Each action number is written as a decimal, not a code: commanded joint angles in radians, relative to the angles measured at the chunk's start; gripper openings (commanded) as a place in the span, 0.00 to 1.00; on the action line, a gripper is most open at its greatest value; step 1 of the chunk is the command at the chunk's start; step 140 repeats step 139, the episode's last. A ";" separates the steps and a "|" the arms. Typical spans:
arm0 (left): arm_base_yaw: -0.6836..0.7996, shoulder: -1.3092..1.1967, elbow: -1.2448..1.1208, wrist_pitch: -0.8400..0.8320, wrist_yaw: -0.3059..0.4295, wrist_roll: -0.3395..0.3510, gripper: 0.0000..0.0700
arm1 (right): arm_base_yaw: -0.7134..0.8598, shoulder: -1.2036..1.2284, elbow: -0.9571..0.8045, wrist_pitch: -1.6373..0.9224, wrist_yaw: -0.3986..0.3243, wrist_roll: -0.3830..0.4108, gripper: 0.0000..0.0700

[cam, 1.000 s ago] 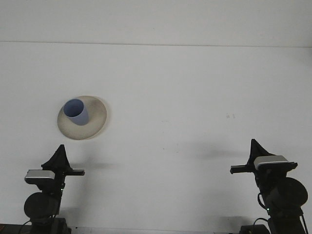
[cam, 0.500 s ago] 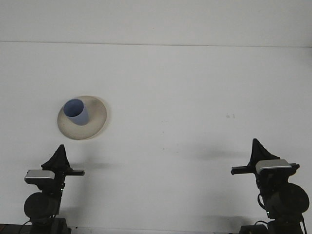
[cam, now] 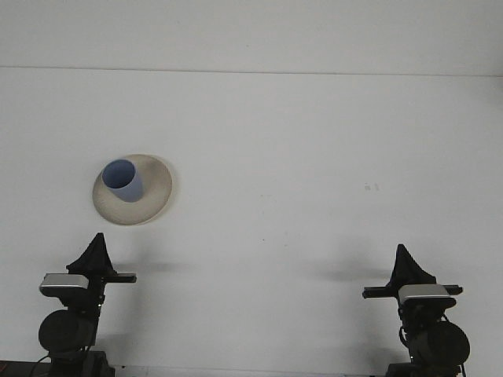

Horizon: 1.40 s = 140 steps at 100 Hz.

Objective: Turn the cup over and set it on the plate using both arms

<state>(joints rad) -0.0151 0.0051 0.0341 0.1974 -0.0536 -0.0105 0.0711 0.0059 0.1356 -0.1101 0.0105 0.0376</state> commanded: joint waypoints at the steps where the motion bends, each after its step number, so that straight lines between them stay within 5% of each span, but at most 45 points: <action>1: 0.002 -0.002 -0.020 0.013 -0.002 -0.002 0.02 | -0.001 -0.005 -0.029 0.034 0.023 0.052 0.00; 140: 0.002 -0.002 -0.020 0.013 -0.002 -0.002 0.02 | -0.002 -0.005 -0.123 0.117 0.042 0.071 0.00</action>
